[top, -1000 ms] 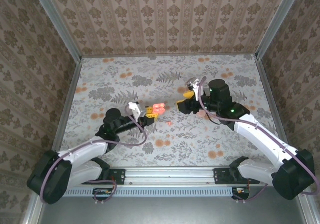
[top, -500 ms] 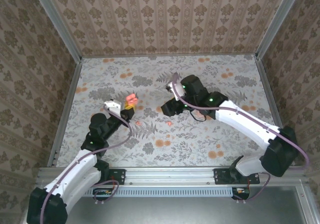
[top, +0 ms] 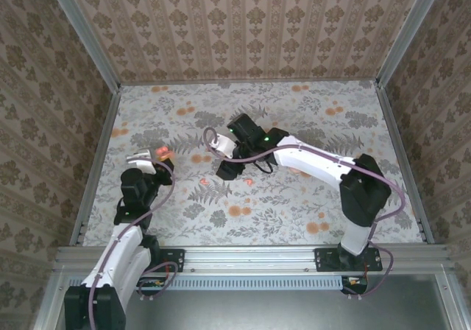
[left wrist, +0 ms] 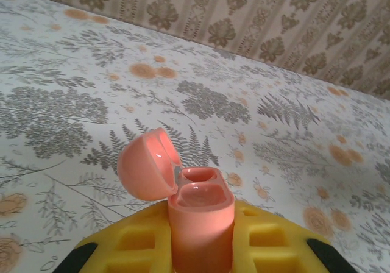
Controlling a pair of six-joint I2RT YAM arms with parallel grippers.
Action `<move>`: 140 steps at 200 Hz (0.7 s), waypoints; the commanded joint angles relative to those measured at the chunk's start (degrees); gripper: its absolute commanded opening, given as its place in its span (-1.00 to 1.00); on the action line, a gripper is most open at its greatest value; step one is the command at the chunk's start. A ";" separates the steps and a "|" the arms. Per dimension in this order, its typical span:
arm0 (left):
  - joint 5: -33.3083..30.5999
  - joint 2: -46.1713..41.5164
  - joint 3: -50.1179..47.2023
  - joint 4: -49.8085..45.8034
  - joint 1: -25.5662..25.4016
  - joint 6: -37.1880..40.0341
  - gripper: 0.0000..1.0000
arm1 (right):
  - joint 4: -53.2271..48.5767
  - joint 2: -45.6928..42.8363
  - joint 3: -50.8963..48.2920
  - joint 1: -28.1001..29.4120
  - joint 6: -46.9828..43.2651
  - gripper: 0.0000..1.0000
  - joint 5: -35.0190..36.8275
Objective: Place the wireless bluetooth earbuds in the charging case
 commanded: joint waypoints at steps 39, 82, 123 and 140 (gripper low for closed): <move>1.99 -0.70 -0.04 -2.08 3.85 -2.02 -0.73 | -5.38 14.87 14.24 0.16 -1.67 0.09 -3.94; 1.83 -0.75 0.04 -2.51 4.80 -1.84 -0.74 | -3.56 21.55 18.43 1.09 2.57 0.08 -3.73; 1.55 -1.14 -0.04 -3.17 5.32 -1.60 -0.74 | -1.40 27.18 22.02 2.14 5.57 0.15 -3.35; 1.55 -1.69 0.07 -3.44 5.59 -1.58 -0.74 | -1.25 28.82 23.10 2.75 5.65 0.17 -3.21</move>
